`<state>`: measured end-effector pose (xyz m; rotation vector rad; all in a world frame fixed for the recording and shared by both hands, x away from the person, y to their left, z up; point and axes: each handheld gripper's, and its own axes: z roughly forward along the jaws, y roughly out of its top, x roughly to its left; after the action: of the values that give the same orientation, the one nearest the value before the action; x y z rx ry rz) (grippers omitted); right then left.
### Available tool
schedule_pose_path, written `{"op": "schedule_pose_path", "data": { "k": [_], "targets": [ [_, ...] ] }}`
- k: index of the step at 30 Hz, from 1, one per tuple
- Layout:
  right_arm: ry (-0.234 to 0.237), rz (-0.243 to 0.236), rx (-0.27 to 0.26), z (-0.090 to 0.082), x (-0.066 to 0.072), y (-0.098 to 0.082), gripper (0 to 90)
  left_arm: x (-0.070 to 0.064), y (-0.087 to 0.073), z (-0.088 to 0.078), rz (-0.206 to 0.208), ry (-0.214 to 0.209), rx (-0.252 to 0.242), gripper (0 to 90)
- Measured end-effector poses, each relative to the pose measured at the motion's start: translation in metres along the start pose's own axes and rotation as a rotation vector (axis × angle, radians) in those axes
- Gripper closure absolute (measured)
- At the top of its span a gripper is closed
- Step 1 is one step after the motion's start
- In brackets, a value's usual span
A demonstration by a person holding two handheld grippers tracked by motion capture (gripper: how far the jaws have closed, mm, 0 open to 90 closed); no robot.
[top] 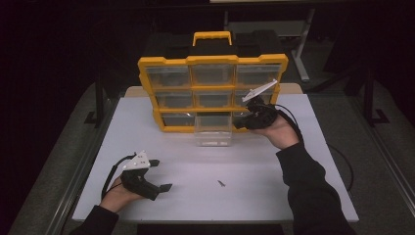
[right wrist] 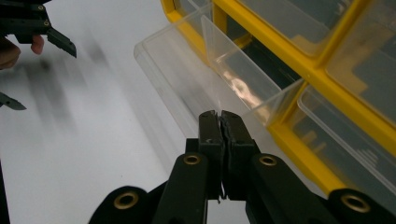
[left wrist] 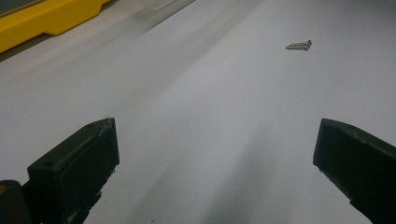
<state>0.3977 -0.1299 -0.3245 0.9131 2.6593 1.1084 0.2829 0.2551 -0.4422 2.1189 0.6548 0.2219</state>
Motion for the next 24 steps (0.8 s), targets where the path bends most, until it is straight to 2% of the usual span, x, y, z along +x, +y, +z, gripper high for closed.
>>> {"op": "schedule_pose_path", "data": {
  "k": [8,24],
  "targets": [
    [0.005,-0.016,0.003,0.012,0.002,0.016,86.7,0.0,0.0,0.0,-0.002,-0.006,-0.001,0.0],
    [0.014,-0.063,0.068,0.058,0.006,0.038,86.7,0.0,0.001,-0.001,-0.013,-0.004,-0.011,0.0]
  ]
}}
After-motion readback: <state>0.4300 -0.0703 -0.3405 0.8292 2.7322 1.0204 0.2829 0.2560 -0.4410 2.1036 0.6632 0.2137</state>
